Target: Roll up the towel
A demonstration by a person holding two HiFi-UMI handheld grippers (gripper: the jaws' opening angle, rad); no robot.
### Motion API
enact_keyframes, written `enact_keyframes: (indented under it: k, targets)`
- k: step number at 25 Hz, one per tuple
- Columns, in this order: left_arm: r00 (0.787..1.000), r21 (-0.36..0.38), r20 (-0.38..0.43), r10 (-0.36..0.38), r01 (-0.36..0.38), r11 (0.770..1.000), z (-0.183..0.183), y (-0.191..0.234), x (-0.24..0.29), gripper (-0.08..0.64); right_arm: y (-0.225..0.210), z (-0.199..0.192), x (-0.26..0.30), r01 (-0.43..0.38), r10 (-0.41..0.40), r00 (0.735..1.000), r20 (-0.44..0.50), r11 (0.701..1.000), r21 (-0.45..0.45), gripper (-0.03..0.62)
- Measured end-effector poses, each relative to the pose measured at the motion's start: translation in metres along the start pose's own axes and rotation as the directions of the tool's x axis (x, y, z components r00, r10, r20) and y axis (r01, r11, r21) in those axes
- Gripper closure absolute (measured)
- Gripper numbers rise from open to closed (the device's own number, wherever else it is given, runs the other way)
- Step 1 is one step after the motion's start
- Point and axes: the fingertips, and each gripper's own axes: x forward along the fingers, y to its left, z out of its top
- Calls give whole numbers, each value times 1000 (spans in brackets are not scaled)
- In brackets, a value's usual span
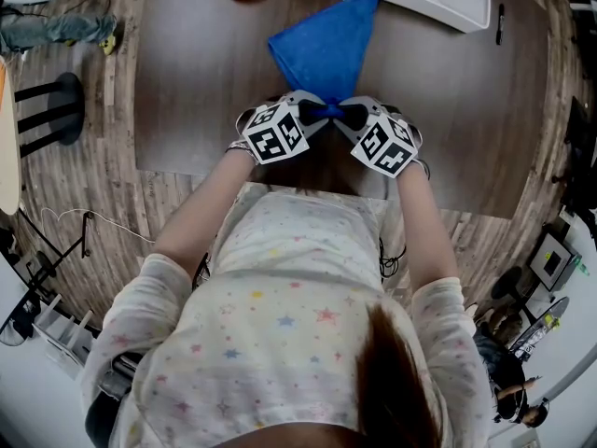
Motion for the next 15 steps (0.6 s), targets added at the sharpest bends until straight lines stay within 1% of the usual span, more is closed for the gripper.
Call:
enact_keyframes:
  k: [4,7,9,10,12,14,15]
  targets:
    - [1000,-18,-8,-28,28,999,0,-6,-1,511,6,1,-4,-19,19,1000,1,1000,20,526]
    - [996,-32,-21,-90,89,996,-3,-23,-3,514,22,-2,-7,-71,71,997,-10,997,18,529]
    - [990,-40,-28,-136,134,990,-6,-37,-4,514,36,-5,-8,-119,120,993,-7,992,45,529]
    - [988,-48,-26,-154,152,987,-7,-42,-4,513,40,-7,-8,-143,143,990,7,987,79,529]
    - [985,-74,-11,-174,173,982,-7,-46,-3,512,41,-9,-9,-186,178,982,59,966,181,529]
    - [985,-94,13,-171,172,981,-3,-42,-6,512,36,-8,-12,-218,193,974,116,934,283,529]
    - [987,-88,24,-159,161,983,0,-39,-8,512,32,-7,-13,-226,192,972,134,921,316,529]
